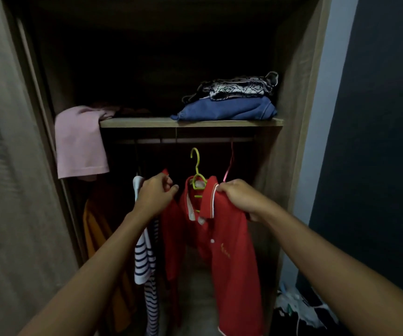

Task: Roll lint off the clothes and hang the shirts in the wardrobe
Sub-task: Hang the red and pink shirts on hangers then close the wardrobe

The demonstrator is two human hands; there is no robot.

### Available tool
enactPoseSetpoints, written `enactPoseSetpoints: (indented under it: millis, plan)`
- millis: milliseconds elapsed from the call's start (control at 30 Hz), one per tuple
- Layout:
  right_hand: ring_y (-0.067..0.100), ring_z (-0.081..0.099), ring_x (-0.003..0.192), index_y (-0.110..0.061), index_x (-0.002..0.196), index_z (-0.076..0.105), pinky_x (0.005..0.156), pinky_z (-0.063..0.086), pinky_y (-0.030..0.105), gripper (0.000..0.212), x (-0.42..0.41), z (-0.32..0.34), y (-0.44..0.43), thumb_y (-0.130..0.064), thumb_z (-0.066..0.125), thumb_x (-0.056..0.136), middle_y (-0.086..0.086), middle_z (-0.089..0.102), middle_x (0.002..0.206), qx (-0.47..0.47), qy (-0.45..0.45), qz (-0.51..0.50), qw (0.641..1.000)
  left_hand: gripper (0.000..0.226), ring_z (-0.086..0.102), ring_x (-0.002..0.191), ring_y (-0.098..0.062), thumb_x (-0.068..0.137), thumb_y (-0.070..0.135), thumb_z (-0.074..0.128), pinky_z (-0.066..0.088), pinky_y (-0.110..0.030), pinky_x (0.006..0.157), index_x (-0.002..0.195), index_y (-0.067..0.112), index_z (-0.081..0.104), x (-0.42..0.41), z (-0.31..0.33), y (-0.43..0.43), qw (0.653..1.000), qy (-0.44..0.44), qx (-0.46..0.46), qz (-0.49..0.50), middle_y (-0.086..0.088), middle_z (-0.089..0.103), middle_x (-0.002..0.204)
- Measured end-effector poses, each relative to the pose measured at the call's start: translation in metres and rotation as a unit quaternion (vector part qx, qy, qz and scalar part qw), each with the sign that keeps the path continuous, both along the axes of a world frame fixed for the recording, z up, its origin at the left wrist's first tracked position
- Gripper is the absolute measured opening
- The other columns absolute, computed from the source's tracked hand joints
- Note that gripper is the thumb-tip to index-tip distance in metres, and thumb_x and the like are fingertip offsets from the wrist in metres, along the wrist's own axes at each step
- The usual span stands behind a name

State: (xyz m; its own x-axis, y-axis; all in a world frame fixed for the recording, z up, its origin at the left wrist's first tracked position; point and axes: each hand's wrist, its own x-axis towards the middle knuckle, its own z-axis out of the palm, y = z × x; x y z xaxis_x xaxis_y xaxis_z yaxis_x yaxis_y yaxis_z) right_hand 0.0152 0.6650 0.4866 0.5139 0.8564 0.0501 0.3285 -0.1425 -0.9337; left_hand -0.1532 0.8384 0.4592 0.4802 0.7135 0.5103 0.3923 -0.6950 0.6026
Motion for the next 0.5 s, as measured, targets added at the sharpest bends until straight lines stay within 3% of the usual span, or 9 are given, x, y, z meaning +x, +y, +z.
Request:
enactPoseSetpoints:
  millis: [200, 300, 500]
  plan:
    - [0.026, 0.060, 0.067, 0.002, 0.092, 0.069, 0.063, 0.044, 0.034, 0.035, 0.006, -0.006, 0.061, -0.026, 0.050, 0.098, 0.014, 0.066, 0.076, 0.061, -0.006, -0.036, 0.997, 0.042, 0.069, 0.089, -0.026, 0.084, 0.045, 0.074, 0.057, -0.039, 0.080, 0.100, 0.009, 0.063, 0.029, -0.009, 0.058, 0.996, 0.041, -0.023, 0.077, -0.006, 0.071, 0.090]
    - [0.024, 0.059, 0.065, -0.002, 0.084, 0.068, 0.063, 0.043, 0.035, 0.036, 0.011, -0.006, 0.092, -0.028, 0.048, 0.099, 0.011, 0.065, 0.073, 0.072, -0.031, -0.064, 0.995, 0.030, 0.070, 0.082, -0.025, 0.080, 0.041, 0.073, 0.056, -0.036, 0.074, 0.083, 0.011, 0.066, 0.037, -0.012, 0.077, 0.994, 0.066, -0.015, 0.081, -0.003, 0.070, 0.076]
    - [0.019, 0.053, 0.066, 0.003, 0.081, 0.063, 0.060, 0.037, 0.032, 0.040, 0.018, -0.006, 0.141, -0.026, 0.045, 0.101, 0.009, 0.059, 0.073, 0.073, -0.107, -0.104, 0.986, 0.027, 0.068, 0.092, -0.026, 0.081, 0.033, 0.073, 0.037, -0.029, 0.072, 0.095, 0.010, 0.071, 0.044, -0.009, 0.094, 0.986, 0.131, 0.015, 0.102, -0.007, 0.072, 0.092]
